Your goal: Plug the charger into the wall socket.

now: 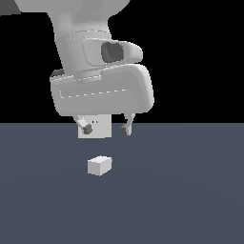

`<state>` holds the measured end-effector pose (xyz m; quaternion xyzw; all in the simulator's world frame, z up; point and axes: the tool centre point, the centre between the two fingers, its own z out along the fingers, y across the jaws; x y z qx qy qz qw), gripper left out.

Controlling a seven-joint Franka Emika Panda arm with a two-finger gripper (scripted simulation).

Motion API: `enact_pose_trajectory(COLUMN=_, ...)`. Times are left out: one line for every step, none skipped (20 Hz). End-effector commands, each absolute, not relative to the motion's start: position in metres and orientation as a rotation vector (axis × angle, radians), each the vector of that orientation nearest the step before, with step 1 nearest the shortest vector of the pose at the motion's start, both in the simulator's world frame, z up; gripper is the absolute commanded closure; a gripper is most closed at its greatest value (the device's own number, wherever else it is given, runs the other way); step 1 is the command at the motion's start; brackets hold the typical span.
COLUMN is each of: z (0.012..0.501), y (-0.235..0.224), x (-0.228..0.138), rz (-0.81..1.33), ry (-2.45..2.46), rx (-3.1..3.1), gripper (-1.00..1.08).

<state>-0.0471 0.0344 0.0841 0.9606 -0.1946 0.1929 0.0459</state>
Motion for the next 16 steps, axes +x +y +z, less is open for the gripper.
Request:
enact_pose_trajectory(z=0.08, y=0.037, x=-0.048, rz=0.618, ry=-0.622, rx=2.916, gripper=-0.92)
enact_pose_trajectory(z=0.078, y=0.037, x=-0.048, rz=0.628, ry=-0.631, rx=2.909, gripper=-0.92)
enact_pose_trajectory(z=0.077, y=0.038, x=-0.048, rz=0.637, ry=-0.641, rx=2.903, gripper=-0.92)
enact_pose_trajectory(z=0.075, y=0.039, x=-0.048, rz=0.645, ry=-0.65, rx=2.898, gripper=-0.92)
enact_pose_trajectory(z=0.074, y=0.04, x=-0.049, rz=0.654, ry=-0.658, rx=2.892, gripper=-0.92)
enact_pose_trajectory(z=0.073, y=0.04, x=-0.049, rz=0.661, ry=-0.666, rx=2.887, gripper=-0.92)
enact_pose_trajectory(z=0.071, y=0.041, x=-0.049, rz=0.668, ry=-0.674, rx=2.882, gripper=-0.92)
enact_pose_trajectory(z=0.07, y=0.042, x=-0.049, rz=0.674, ry=-0.681, rx=2.877, gripper=-0.92)
enact_pose_trajectory(z=0.069, y=0.042, x=-0.049, rz=0.68, ry=-0.687, rx=2.873, gripper=-0.92)
enact_pose_trajectory(z=0.067, y=0.043, x=-0.049, rz=0.685, ry=-0.693, rx=2.869, gripper=-0.92)
enact_pose_trajectory(z=0.066, y=0.043, x=-0.049, rz=0.69, ry=-0.699, rx=2.865, gripper=-0.92)
enact_pose_trajectory(z=0.065, y=0.044, x=-0.049, rz=0.693, ry=-0.703, rx=2.862, gripper=-0.92)
enact_pose_trajectory(z=0.065, y=0.044, x=-0.049, rz=0.697, ry=-0.707, rx=2.86, gripper=-0.92)
enact_pose_trajectory(z=0.064, y=0.044, x=-0.049, rz=0.699, ry=-0.71, rx=2.858, gripper=-0.92)
enact_pose_trajectory(z=0.063, y=0.044, x=-0.05, rz=0.701, ry=-0.713, rx=2.856, gripper=-0.92)
enact_pose_trajectory(z=0.063, y=0.045, x=-0.05, rz=0.702, ry=-0.714, rx=2.856, gripper=-0.92)
